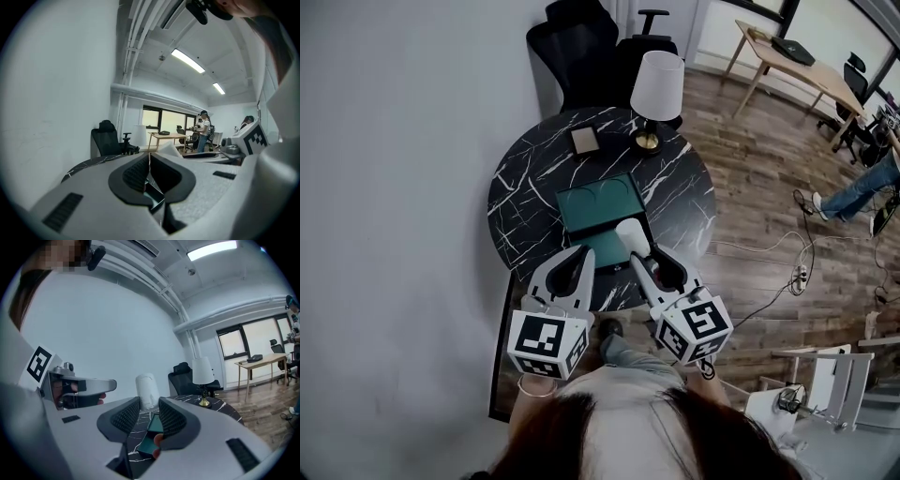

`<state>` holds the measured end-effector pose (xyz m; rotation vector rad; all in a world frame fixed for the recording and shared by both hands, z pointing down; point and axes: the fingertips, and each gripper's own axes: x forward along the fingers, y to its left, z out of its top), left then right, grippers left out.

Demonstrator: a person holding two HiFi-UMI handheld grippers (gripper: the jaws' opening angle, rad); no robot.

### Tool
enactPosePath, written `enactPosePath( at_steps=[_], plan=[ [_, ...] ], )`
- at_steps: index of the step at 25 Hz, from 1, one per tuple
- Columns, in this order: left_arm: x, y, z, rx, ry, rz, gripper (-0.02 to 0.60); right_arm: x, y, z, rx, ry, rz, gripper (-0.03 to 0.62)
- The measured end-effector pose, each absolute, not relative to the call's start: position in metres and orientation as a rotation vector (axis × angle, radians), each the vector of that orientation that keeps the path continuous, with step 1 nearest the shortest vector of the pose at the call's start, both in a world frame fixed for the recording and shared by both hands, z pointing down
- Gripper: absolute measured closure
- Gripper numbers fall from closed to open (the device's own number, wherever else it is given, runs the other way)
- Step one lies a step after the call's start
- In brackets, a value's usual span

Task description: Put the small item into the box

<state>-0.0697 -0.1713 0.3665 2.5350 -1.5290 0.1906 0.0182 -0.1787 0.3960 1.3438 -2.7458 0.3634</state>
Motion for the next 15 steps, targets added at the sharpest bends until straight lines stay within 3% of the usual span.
enactPosePath(
  at_steps=[15],
  plan=[
    [-0.072,-0.196,0.374,2.511,-1.533,0.203,0.566,0.007,-0.208,0.434,1.21,-2.674,0.32,0.45]
  ],
)
